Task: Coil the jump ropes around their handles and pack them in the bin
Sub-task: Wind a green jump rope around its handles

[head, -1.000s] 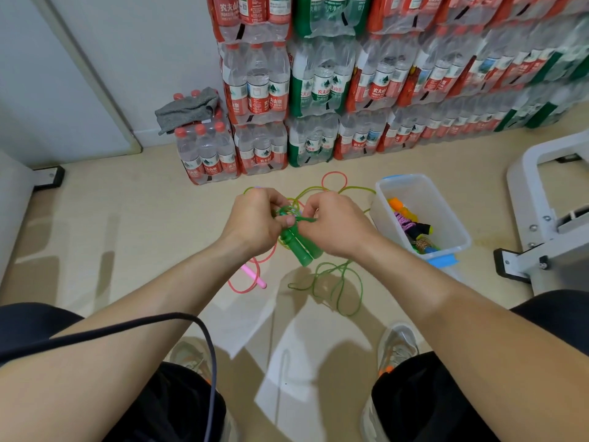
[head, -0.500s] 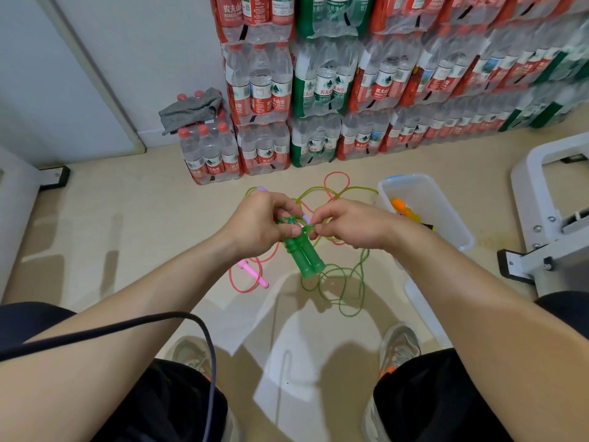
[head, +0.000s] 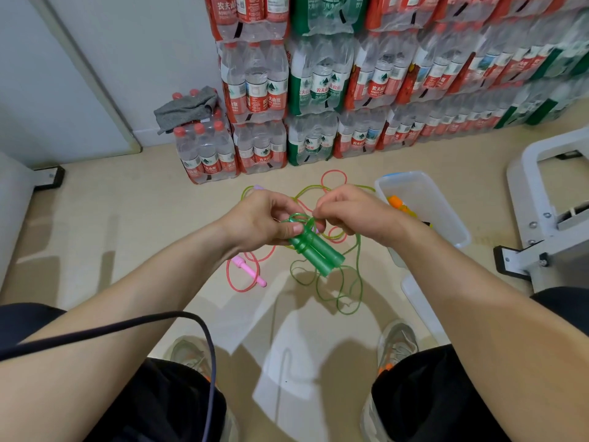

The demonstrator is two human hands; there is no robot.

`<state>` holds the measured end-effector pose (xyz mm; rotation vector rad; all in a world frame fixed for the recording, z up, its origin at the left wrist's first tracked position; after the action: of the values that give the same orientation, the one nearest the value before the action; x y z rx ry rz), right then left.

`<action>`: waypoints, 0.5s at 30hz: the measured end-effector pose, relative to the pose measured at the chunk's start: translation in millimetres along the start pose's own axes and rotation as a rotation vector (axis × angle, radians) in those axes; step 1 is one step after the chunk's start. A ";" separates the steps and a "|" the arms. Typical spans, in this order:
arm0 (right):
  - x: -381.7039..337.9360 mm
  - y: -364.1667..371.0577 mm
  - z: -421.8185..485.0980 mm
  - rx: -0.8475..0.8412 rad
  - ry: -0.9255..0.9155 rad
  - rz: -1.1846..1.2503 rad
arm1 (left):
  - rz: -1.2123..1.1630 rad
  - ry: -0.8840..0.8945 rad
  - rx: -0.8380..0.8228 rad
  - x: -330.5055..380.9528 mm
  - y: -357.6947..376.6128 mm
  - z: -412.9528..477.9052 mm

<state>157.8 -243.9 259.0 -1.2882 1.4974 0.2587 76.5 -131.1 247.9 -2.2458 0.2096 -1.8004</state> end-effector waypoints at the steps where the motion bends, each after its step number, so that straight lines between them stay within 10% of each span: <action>1: 1.0 1.3 0.6 -0.011 0.005 0.022 | 0.016 -0.010 -0.008 -1.1 1.0 -0.1; 15: 7.6 20.9 3.1 -0.200 0.081 0.355 | -0.014 -0.088 -0.169 -4.7 5.6 -7.2</action>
<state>144.1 -237.9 242.3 -1.1917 1.8034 0.6062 68.7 -135.9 243.4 -2.4414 0.3408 -1.7450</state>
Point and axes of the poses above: each hand's wrist, its own z-axis towards the middle knuckle, its own y-axis out of the palm, x = y × z, the point moved 8 cm from there along z, towards the middle knuckle, and after that the axes turned 8 degrees about y, right-handed, at the moved point
